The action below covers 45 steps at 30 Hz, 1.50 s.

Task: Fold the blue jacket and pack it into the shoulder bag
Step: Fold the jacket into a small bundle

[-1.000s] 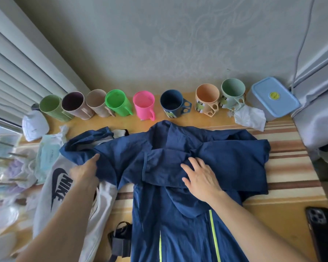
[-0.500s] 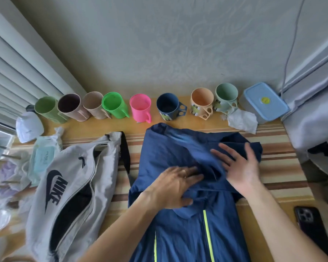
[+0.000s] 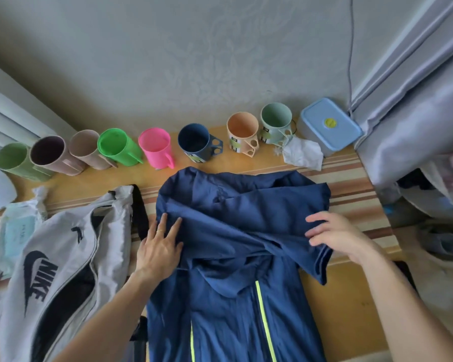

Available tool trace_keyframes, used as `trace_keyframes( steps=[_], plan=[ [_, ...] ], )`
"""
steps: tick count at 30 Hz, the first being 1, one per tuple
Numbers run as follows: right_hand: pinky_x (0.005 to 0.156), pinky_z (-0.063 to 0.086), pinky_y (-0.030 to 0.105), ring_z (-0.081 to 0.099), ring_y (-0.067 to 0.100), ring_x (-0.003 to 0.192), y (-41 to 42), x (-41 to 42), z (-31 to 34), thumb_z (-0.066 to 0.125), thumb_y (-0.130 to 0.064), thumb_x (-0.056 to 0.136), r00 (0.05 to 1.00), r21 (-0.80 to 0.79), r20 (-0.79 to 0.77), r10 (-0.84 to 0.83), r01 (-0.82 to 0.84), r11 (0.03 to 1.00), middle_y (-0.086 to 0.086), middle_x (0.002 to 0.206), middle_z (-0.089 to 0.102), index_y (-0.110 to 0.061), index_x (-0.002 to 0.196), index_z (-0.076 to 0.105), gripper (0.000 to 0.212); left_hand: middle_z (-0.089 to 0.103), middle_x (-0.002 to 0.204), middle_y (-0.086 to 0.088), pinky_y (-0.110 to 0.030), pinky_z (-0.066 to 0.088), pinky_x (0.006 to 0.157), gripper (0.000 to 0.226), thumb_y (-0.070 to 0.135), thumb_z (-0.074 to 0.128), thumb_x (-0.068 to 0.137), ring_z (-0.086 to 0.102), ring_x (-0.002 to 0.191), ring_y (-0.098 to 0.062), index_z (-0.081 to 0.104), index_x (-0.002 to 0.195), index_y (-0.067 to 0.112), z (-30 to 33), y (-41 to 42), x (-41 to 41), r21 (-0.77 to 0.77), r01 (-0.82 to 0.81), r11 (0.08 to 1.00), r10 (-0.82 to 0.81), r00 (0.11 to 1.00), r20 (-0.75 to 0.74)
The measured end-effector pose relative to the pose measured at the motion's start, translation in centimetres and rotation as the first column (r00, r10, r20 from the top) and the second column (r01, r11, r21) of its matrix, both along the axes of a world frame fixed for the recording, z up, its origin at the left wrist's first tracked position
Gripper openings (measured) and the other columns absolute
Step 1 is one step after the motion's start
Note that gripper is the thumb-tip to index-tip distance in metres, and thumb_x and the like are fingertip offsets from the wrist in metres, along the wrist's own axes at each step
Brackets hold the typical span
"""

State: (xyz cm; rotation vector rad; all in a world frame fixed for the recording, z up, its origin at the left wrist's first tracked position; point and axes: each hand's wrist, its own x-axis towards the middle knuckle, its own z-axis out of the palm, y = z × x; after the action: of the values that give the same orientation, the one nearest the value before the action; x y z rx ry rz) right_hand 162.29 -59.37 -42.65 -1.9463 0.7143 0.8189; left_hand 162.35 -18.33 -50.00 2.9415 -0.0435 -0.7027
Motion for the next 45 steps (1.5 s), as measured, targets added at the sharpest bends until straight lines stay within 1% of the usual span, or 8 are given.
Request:
trace_keyframes(
  steps=[5, 13, 16, 20, 28, 33, 42, 45],
  plan=[
    [0.071, 0.054, 0.032, 0.068, 0.027, 0.106, -3.7, 2.0, 0.0, 0.086, -0.018, 0.077, 0.76, 0.07, 0.372, -0.533, 0.55, 0.832, 0.009, 0.119, 0.07, -0.022, 0.114, 0.069, 0.041, 0.037, 0.159, -0.011, -0.053, 0.045, 0.101, 0.041, 0.023, 0.069, 0.083, 0.039, 0.135, -0.042, 0.057, 0.122, 0.018, 0.7, -1.4, 2.2, -0.132, 0.034, 0.991, 0.009, 0.951, 0.308],
    [0.088, 0.048, 0.04, 0.054, 0.025, 0.112, -3.2, 1.7, -1.9, 0.079, -0.006, 0.083, 0.899, -0.116, 0.223, -0.378, 0.409, 0.905, 0.006, 0.136, 0.056, -0.017, 0.134, 0.048, 0.06, 0.038, 0.159, -0.001, -0.057, 0.018, 0.121, 0.032, 0.027, 0.072, 0.081, 0.022, 0.147, -0.042, 0.054, 0.107, 0.03, 0.9, -2.6, 7.4, -0.115, 0.502, 0.857, -0.449, 0.837, 0.313],
    [0.083, 0.048, 0.037, 0.046, 0.019, 0.117, -3.1, 1.4, -1.2, 0.067, -0.003, 0.092, 0.854, -0.067, 0.344, -0.39, 0.436, 0.897, -0.005, 0.136, 0.044, -0.031, 0.13, 0.051, 0.05, 0.066, 0.113, 0.005, -0.05, 0.018, 0.123, 0.021, 0.018, 0.071, 0.081, 0.05, 0.126, -0.029, 0.061, 0.096, 0.029, 1.4, -2.6, 8.8, -0.095, 0.606, 0.79, -0.549, 0.767, 0.332],
    [0.079, 0.052, 0.031, 0.063, 0.019, 0.113, -4.3, 1.8, 1.0, 0.069, -0.006, 0.091, 0.934, 0.071, 0.217, -0.284, 0.275, 0.959, -0.002, 0.117, 0.073, -0.021, 0.092, 0.08, 0.019, 0.058, 0.082, 0.006, -0.039, 0.041, 0.108, 0.021, 0.008, 0.057, 0.071, 0.062, 0.084, -0.02, 0.067, 0.076, 0.026, 3.5, -0.5, 10.2, -0.288, 0.538, 0.792, -0.451, 0.834, 0.316],
    [0.092, 0.052, 0.023, 0.059, 0.005, 0.123, -5.4, 2.6, 2.9, 0.082, 0.001, 0.075, 0.909, 0.186, -0.023, 0.417, -0.406, 0.895, -0.012, 0.13, 0.064, -0.028, 0.128, 0.067, 0.063, 0.057, 0.085, 0.009, -0.032, 0.042, 0.074, 0.039, 0.007, 0.047, 0.06, 0.055, 0.076, -0.016, 0.068, 0.076, 0.036, 7.5, 7.5, 10.7, -0.334, 0.299, 0.894, -0.273, 0.954, 0.122],
    [0.037, 0.044, 0.016, 0.059, 0.012, 0.044, -4.1, 4.3, 2.6, 0.07, -0.022, 0.085, 0.927, 0.442, -0.109, -0.36, 0.369, 0.818, 0.011, 0.065, 0.065, 0.0, 0.107, 0.066, 0.031, 0.06, 0.109, 0.003, -0.046, 0.046, 0.094, 0.045, 0.011, 0.051, 0.06, 0.055, 0.103, -0.026, 0.072, 0.088, 0.041, 7.3, 8.0, 10.3, -0.272, 0.3, 0.914, -0.289, 0.954, 0.08],
    [0.053, 0.061, 0.023, 0.077, 0.024, 0.085, -3.4, 3.0, 2.1, 0.097, -0.032, 0.058, 0.928, 0.536, -0.313, -0.203, 0.349, 0.769, 0.02, 0.129, 0.069, -0.004, 0.132, 0.057, 0.089, 0.061, 0.12, -0.005, -0.043, 0.049, 0.088, 0.045, 0.055, 0.071, 0.077, 0.055, 0.11, -0.028, 0.069, 0.11, 0.025, 6.0, 3.8, 7.4, -0.064, 0.423, 0.904, -0.372, 0.85, 0.373],
    [0.041, 0.049, 0.018, 0.067, 0.016, 0.062, -2.4, 2.7, 0.6, 0.083, -0.027, 0.079, 0.931, 0.294, -0.233, -0.281, 0.343, 0.892, 0.015, 0.103, 0.078, -0.004, 0.126, 0.063, 0.056, 0.06, 0.102, 0.0, -0.033, 0.054, 0.061, 0.053, 0.034, 0.08, 0.071, 0.066, 0.081, -0.023, 0.059, 0.12, 0.026, 5.0, 2.8, 4.7, 0.029, 0.571, 0.82, -0.563, 0.798, 0.216]
  ],
)
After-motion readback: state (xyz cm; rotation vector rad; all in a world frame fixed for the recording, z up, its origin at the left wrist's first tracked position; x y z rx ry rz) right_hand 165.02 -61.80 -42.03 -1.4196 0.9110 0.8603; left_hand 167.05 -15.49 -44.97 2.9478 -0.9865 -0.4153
